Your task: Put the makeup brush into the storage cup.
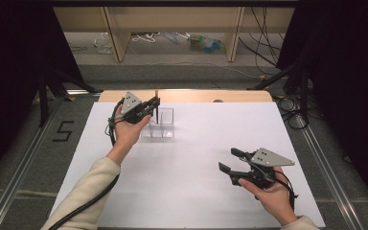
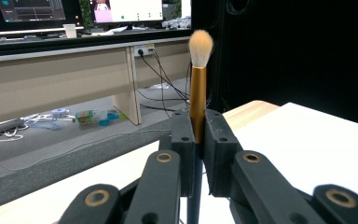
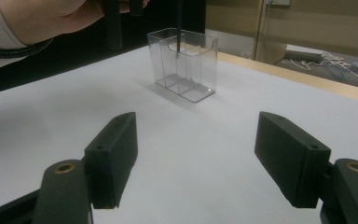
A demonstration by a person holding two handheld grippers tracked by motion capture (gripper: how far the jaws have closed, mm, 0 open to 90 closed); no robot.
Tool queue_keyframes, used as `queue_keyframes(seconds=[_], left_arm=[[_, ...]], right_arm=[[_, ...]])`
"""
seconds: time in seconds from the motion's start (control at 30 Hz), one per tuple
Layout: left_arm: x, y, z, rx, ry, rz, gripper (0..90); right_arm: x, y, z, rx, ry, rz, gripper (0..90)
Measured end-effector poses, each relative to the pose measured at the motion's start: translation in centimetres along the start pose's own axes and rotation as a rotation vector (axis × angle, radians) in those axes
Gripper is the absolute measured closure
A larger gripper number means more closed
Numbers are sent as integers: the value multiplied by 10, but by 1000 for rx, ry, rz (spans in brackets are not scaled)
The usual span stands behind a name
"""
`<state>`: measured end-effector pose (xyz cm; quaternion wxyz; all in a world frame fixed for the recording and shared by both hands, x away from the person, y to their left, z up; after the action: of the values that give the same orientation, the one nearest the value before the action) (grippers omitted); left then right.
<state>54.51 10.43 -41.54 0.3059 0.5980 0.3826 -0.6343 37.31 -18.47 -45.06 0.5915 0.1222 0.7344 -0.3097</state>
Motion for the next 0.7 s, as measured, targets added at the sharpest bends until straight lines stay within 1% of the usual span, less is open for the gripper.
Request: queue_keyframes(seconds=[0.1,0.2,0.27,0.3,0.6,0.7], left_arm=[[1,1,1,1,-8,-1,835],[2,1,0,-2,-9,-3,835],[3,0,-1,-10,-1,-5,836],[3,0,0,-10,-14,-6,836],[6,1,-1,-15,-4,-10,836],[8,2,0,-16,-13,-12,836]], right_arm=[[0,0,0,6,-2,-4,309],[0,0,0,1,-1,-3,308],[0,0,0,6,-3,-4,308],[0,0,0,-1,1,0,308],[0,0,0,0,0,0,308],[0,0,0,5,-3,-4,309]])
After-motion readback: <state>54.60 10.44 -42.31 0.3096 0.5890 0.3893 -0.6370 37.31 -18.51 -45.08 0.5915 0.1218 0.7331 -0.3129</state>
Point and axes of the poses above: each handheld gripper's, and its own axes: y roughly forward along the jaws, x roughly out of its underside, z roughly to its right, the point moved 7 cm from there along y, roughly forward along the jaws, and after that the axes turned 5 degrees about -x, right-handed, at the moved point
